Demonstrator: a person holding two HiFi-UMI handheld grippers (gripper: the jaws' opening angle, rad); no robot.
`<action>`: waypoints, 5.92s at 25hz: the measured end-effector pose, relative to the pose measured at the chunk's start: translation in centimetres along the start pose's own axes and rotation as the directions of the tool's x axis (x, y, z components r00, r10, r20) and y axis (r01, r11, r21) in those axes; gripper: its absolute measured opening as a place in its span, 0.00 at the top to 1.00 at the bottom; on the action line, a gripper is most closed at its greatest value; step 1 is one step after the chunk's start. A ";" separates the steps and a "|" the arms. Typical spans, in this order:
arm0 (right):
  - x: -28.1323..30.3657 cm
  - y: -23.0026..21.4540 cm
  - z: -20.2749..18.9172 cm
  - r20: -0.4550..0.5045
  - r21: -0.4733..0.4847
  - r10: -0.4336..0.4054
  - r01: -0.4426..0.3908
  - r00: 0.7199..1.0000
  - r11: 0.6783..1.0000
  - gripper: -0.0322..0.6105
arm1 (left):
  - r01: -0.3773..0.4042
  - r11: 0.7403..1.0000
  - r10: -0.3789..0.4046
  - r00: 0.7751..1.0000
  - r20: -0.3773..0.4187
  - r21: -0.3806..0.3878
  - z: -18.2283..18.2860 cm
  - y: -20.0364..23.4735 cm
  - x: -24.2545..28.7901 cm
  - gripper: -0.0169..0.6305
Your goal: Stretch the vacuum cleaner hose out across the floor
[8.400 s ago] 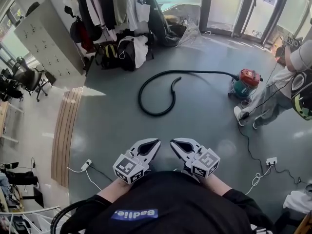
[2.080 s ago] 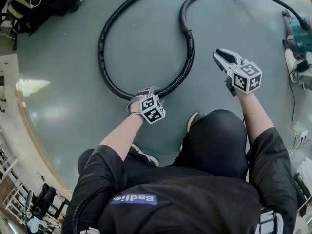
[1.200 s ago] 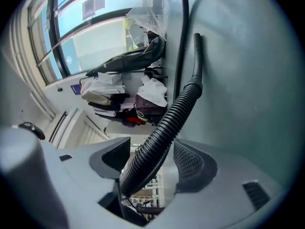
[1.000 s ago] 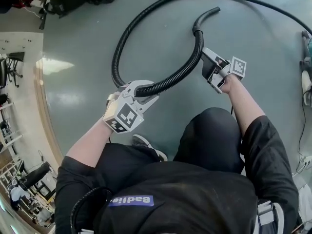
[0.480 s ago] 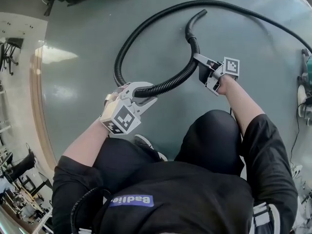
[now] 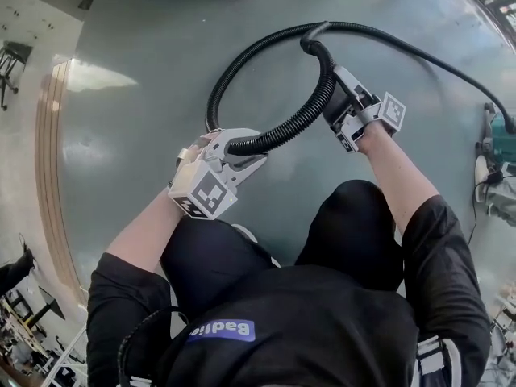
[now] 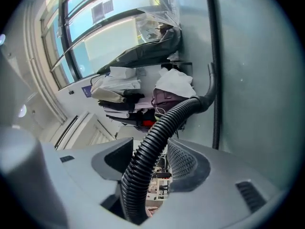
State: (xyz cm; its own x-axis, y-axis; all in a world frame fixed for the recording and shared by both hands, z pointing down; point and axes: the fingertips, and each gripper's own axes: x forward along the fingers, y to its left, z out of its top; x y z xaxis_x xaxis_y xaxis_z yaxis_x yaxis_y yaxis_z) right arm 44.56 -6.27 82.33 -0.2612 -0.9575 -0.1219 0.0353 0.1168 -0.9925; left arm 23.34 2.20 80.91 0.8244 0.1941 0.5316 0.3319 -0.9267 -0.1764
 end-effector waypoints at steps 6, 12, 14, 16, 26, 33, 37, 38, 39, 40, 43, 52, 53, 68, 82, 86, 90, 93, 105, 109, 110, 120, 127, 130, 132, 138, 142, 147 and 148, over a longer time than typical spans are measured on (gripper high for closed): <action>8.4 5.9 -6.3 -0.083 -0.146 0.008 -0.020 0.996 0.989 0.73 | 0.055 0.973 -0.011 0.981 0.191 -0.223 1.3 3.0 -1.8 0.72; 15.3 3.3 -9.8 -0.225 -0.345 -0.139 0.055 0.964 0.937 0.74 | 0.298 0.826 -0.084 0.904 0.419 -0.479 -1.8 5.7 -0.9 0.72; 16.8 3.0 -11.8 -0.294 -0.382 -0.175 0.052 0.940 0.922 0.75 | 0.343 0.802 -0.110 0.889 0.444 -0.489 -2.4 5.8 -1.7 0.73; 17.3 3.0 -13.6 -0.367 -0.393 -0.189 0.033 0.911 0.919 0.76 | 0.391 0.768 -0.136 0.873 0.468 -0.508 -2.4 5.3 -2.4 0.72; 20.6 -0.3 -20.0 -0.579 -0.414 -0.349 0.103 0.737 0.905 0.76 | 0.523 0.573 -0.081 0.802 0.592 -0.631 -4.7 6.2 -7.6 0.73; 20.3 -6.0 -18.0 -0.532 -0.311 -0.327 0.179 0.781 0.933 0.74 | 0.483 0.389 -0.092 0.868 0.489 -0.785 -8.1 6.6 -3.7 0.72; 20.9 -8.2 -19.3 -0.581 -0.259 -0.293 0.168 0.759 0.951 0.74 | 0.394 0.304 -0.097 0.918 0.384 -0.867 -10.2 6.5 -4.0 0.73; 21.4 -8.7 -19.6 -0.601 -0.249 -0.286 0.165 0.746 0.954 0.74 | 0.351 0.320 -0.109 0.936 0.334 -0.880 -10.7 6.6 -4.0 0.73; 21.9 -9.1 -19.9 -0.617 -0.233 -0.273 0.160 0.738 0.959 0.74 | 0.304 0.338 -0.114 0.953 0.282 -0.891 -11.3 6.9 -4.0 0.72; 22.4 -9.5 -20.3 -0.626 -0.214 -0.260 0.159 0.735 0.964 0.74 | 0.262 0.341 -0.108 0.965 0.239 -0.903 -12.0 7.2 -4.1 0.72; 23.6 -11.5 -21.1 -0.655 -0.211 -0.268 0.169 0.707 0.963 0.74 | 0.182 0.266 -0.060 0.983 0.172 -0.947 -14.3 8.0 -3.8 0.72; 26.6 -14.2 -23.0 -0.734 -0.200 -0.239 0.135 0.635 0.971 0.74 | 0.280 0.076 0.182 0.940 0.289 -0.957 -16.8 10.1 -1.6 0.50; 27.2 -13.9 -23.5 -0.755 -0.198 -0.229 0.120 0.614 0.973 0.74 | 0.309 0.065 0.226 0.921 0.316 -0.949 -16.3 10.9 -1.4 0.50; 29.2 -9.3 -15.4 -0.900 -0.027 -0.029 0.011 0.435 1.000 0.66 | 0.200 0.182 0.154 0.961 0.229 -0.963 -12.2 15.6 -6.7 0.72; 35.1 -5.0 -16.8 -0.525 0.549 0.414 -0.076 0.743 0.833 0.54 | 0.245 0.513 -0.169 0.968 0.183 -0.823 -10.8 13.9 -8.4 0.72; 36.4 -4.4 -22.0 -0.620 0.377 0.295 -0.055 0.727 0.925 0.66 | 0.202 0.595 -0.187 0.976 0.111 -0.778 -13.7 11.6 -11.6 0.69; 38.6 -1.9 -25.7 -0.684 0.154 0.172 -0.089 0.709 0.984 0.67 | 0.151 0.659 -0.074 0.988 0.135 -0.737 -14.7 15.1 -16.5 0.53; 40.3 -0.9 -28.0 -0.658 -0.007 0.031 -0.047 0.753 0.999 0.68 | 0.058 0.727 0.003 0.996 0.087 -0.684 -15.1 16.6 -19.2 0.48; 51.0 4.4 -42.0 -0.575 -0.549 -0.317 -0.068 0.754 0.833 0.61 | -0.296 0.680 0.363 0.931 -0.043 -0.671 -22.7 21.1 -33.3 0.70; 52.1 4.1 -49.0 -0.662 -0.582 -0.329 -0.186 0.674 0.791 0.50 | -0.390 0.597 0.512 0.858 -0.041 -0.701 -27.9 21.9 -40.2 0.78; 52.0 3.5 -50.4 -0.674 -0.588 -0.339 -0.200 0.656 0.784 0.49 | -0.402 0.589 0.531 0.846 -0.039 -0.701 -29.0 21.7 -41.2 0.78; 51.5 1.7 -53.3 -0.581 -0.512 -0.228 -0.132 0.781 0.849 0.47 | -0.347 0.500 0.667 0.738 0.098 -0.793 -32.8 20.4 -47.3 0.78; 56.7 4.2 -57.5 -0.671 -0.483 -0.085 -0.348 0.736 0.804 0.57 | -0.214 0.441 0.703 0.686 0.188 -0.872 -34.2 19.8 -49.1 0.78; 57.9 3.9 -59.6 -0.631 -0.604 -0.199 -0.314 0.750 0.732 0.58 | -0.342 0.359 0.751 0.659 0.051 -0.869 -36.2 20.3 -50.4 0.78; 58.8 3.7 -61.2 -0.599 -0.690 -0.293 -0.294 0.745 0.662 0.58 | -0.508 0.298 0.766 0.633 -0.115 -0.808 -38.1 20.6 -51.2 0.70; 60.5 2.0 -65.4 -0.510 -0.841 -0.522 -0.268 0.684 0.470 0.61 | -0.878 0.155 0.819 0.370 -0.439 -0.452 -40.9 21.8 -56.6 0.64; 61.3 0.9 -66.2 -0.524 -0.817 -0.532 -0.216 0.665 0.535 0.66 | -0.905 0.233 0.758 0.398 -0.516 -0.355 -43.6 23.3 -56.6 0.64; 62.9 1.0 -66.1 -0.559 -0.792 -0.533 -0.218 0.635 0.570 0.66 | -0.875 0.276 0.765 0.450 -0.461 -0.397 -44.3 25.0 -57.1 0.67; 63.1 1.4 -66.1 -0.565 -0.791 -0.525 -0.235 0.637 0.566 0.66 | -0.852 0.262 0.773 0.466 -0.431 -0.452 -44.0 25.4 -57.3 0.68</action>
State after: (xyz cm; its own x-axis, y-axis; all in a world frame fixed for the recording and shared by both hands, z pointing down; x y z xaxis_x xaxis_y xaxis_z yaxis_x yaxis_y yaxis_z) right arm -35.63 -49.07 73.00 -0.7296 -0.5225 0.4412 -0.6813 0.4994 -0.5353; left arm -35.66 -46.64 82.44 0.4434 -0.7643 0.4683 -0.8232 -0.5539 -0.1246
